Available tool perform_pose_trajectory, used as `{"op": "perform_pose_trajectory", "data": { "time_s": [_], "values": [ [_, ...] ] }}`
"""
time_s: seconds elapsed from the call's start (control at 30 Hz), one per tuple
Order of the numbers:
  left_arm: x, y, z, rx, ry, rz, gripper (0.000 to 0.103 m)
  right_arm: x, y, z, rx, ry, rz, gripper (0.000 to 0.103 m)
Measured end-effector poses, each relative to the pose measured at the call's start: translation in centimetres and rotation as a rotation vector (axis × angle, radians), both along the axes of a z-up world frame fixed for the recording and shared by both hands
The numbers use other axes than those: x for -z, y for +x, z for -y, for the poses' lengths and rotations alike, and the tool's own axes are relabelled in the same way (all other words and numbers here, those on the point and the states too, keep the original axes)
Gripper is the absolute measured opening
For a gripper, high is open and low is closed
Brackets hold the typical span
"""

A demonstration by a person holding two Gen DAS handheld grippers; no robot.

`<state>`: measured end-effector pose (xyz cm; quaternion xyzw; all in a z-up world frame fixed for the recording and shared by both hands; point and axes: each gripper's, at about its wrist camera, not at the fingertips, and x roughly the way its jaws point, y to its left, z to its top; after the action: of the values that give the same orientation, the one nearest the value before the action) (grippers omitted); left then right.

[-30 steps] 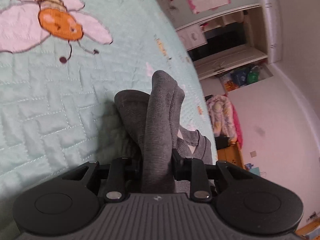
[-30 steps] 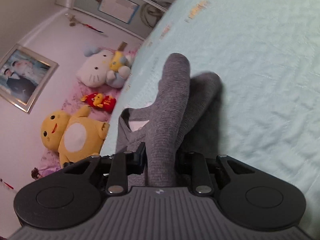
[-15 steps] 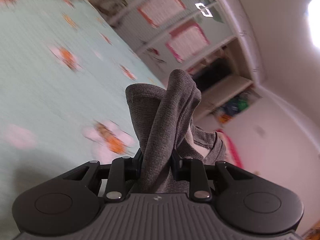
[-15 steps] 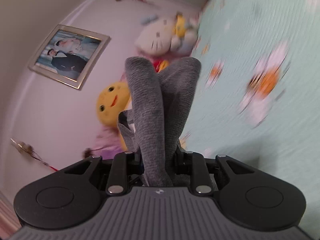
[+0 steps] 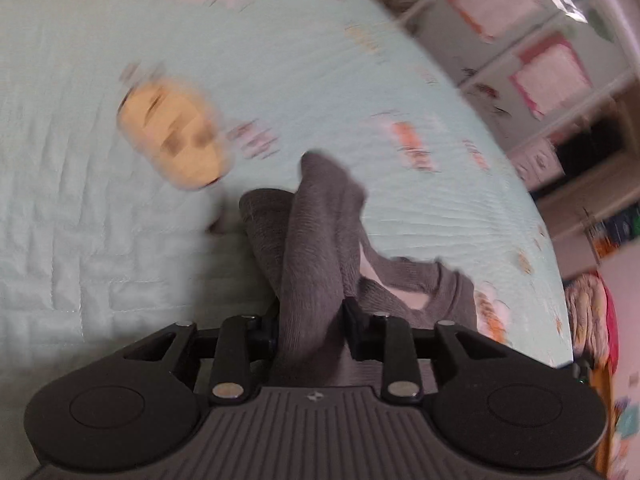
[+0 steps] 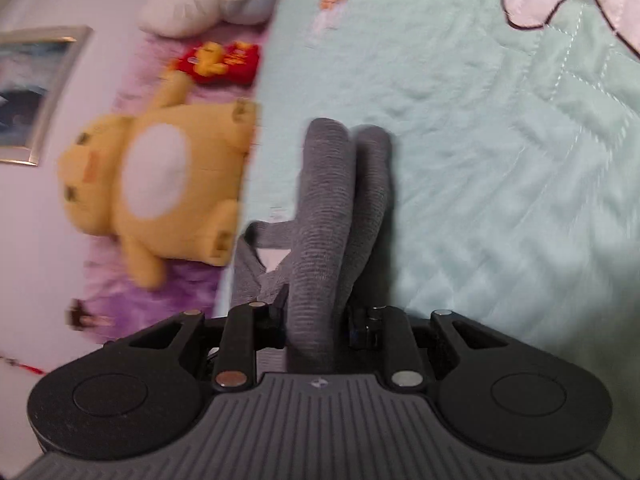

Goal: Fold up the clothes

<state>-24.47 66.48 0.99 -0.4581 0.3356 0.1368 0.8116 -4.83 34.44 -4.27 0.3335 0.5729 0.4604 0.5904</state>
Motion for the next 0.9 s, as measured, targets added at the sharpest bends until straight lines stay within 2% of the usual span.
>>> {"op": "perform_pose_trajectory", "data": {
  "time_s": [0.07, 0.13, 0.2, 0.3, 0.37, 0.4, 0.47, 0.57, 0.63, 0.8, 0.9],
  "values": [
    [0.9, -1.0, -0.5, -0.032, -0.052, 0.073, 0.046, 0.1, 0.0, 0.1, -0.01, 0.011, 0.016, 0.029],
    [0.3, -1.9, -0.3, -0.048, -0.027, 0.094, 0.046, -0.7, -0.4, 0.4, -0.005, 0.015, 0.03, 0.034],
    [-1.1, -3.0, 0.1, -0.072, 0.042, 0.076, 0.048, -1.6, -0.5, 1.7, 0.057, 0.013, 0.067, 0.04],
    [-4.8, -4.4, 1.8, -0.067, 0.211, 0.075, 0.048, -4.3, -2.0, 3.5, 0.14, 0.025, 0.155, 0.042],
    [-7.1, -5.5, 4.0, 0.014, 0.3, 0.129, 0.048, -6.7, -4.6, 4.0, 0.099, 0.043, 0.273, 0.043],
    [-7.9, -6.0, 5.2, 0.066, 0.32, 0.159, 0.048, -7.8, -5.9, 4.2, 0.077, 0.053, 0.33, 0.046],
    [-8.3, -6.1, 8.2, 0.168, 0.352, 0.171, 0.051, -8.5, -8.2, 4.0, 0.036, 0.046, 0.38, 0.05],
    [-6.0, -5.1, 10.6, 0.202, 0.395, 0.037, 0.05, -8.8, -10.5, 3.6, 0.007, -0.014, 0.434, 0.05],
    [-4.7, -5.1, 10.8, 0.182, 0.396, 0.03, 0.053, -8.9, -10.2, 4.3, 0.064, -0.063, 0.458, 0.047],
    [-5.3, -5.0, 11.5, 0.172, 0.427, 0.018, 0.058, -9.2, -9.6, 6.2, 0.204, -0.18, 0.516, 0.049],
    [-5.2, -5.0, 11.7, 0.181, 0.442, 0.017, 0.063, -10.5, -11.4, 5.1, 0.092, -0.007, 0.534, 0.051]
  ]
}}
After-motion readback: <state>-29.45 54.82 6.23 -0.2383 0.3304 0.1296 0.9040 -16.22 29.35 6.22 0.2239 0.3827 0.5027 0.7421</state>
